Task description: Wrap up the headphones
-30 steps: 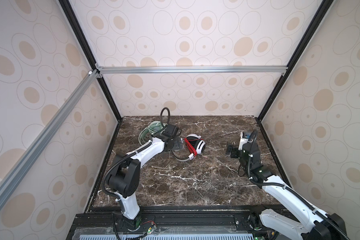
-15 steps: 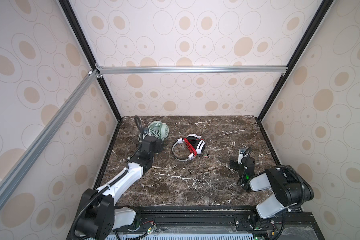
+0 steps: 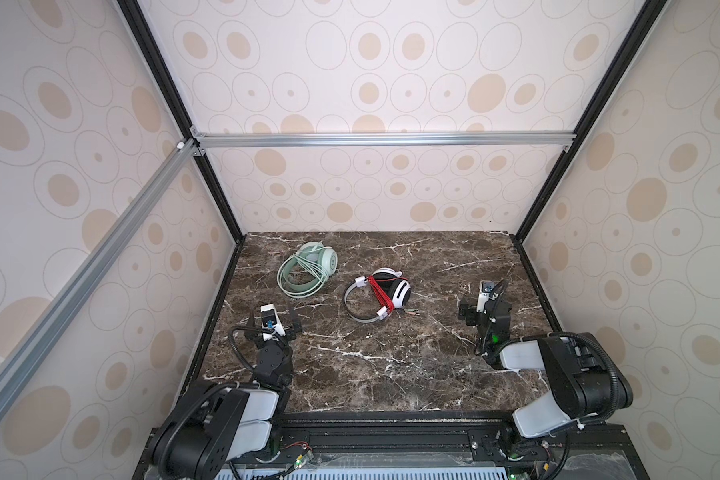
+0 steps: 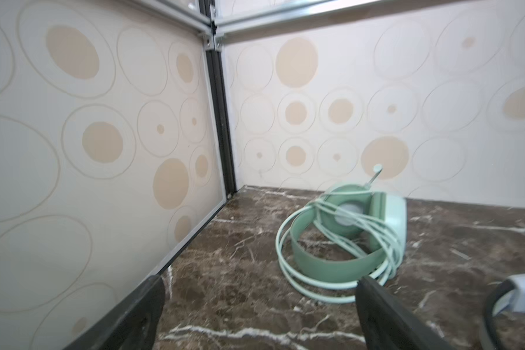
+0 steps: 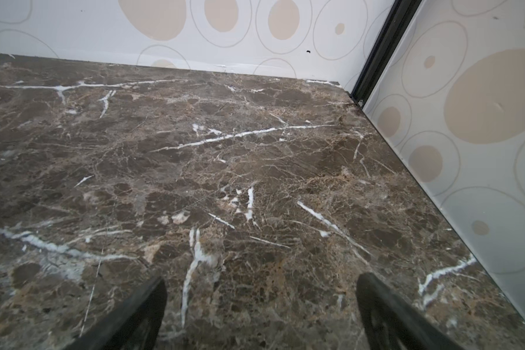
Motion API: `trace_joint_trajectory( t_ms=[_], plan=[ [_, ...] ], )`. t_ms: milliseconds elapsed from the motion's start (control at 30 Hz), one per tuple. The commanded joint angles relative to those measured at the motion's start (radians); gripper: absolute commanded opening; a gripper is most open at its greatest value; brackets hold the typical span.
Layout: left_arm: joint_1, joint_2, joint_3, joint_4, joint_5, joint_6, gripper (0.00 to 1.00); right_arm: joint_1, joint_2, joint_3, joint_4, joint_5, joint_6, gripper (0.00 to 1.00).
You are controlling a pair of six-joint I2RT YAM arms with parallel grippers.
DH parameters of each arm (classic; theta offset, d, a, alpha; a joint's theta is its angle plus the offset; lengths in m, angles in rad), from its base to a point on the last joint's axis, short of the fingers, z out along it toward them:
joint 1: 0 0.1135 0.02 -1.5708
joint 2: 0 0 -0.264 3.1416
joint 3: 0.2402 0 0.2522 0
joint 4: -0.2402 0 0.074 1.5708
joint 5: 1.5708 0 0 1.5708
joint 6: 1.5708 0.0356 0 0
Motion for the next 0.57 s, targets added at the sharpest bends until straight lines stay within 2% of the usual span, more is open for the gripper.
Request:
trace_joint_trajectory(
  t_ms=[0, 67, 167, 233, 267, 300, 333, 367, 533],
  plan=[
    [0.020, 0.186, -0.030, 0.339, -0.081, 0.035, 0.98, -0.008, -0.007, 0.010, -0.018, -0.005, 0.005, 1.00],
    [0.041, 0.256, 0.014, 0.334, -0.058, 0.031, 0.98, -0.008, -0.007, 0.011, -0.020, -0.006, 0.006, 1.00],
    [0.060, 0.248, 0.055, 0.220, 0.073, 0.044, 0.98, -0.009, -0.008, 0.012, -0.021, -0.008, 0.007, 1.00],
    [0.121, 0.249, 0.079, 0.113, 0.184, -0.025, 0.98, -0.014, -0.005, 0.019, -0.034, -0.023, 0.008, 1.00],
    [0.138, 0.294, 0.118, 0.124, 0.167, -0.022, 0.98, -0.025, -0.006, 0.029, -0.056, -0.049, 0.012, 1.00],
    [0.139, 0.274, 0.157, 0.011, 0.174, -0.031, 0.98, -0.034, -0.005, 0.039, -0.076, -0.071, 0.016, 1.00],
    [0.165, 0.238, 0.203, -0.141, 0.236, -0.061, 0.98, -0.048, -0.003, 0.045, -0.089, -0.103, 0.022, 1.00],
    [0.190, 0.260, 0.209, -0.108, 0.278, -0.069, 0.98, -0.054, -0.005, 0.049, -0.097, -0.115, 0.023, 1.00],
    [0.190, 0.247, 0.207, -0.128, 0.279, -0.073, 0.98, -0.053, -0.017, 0.029, -0.080, -0.097, 0.022, 1.00]
  ],
)
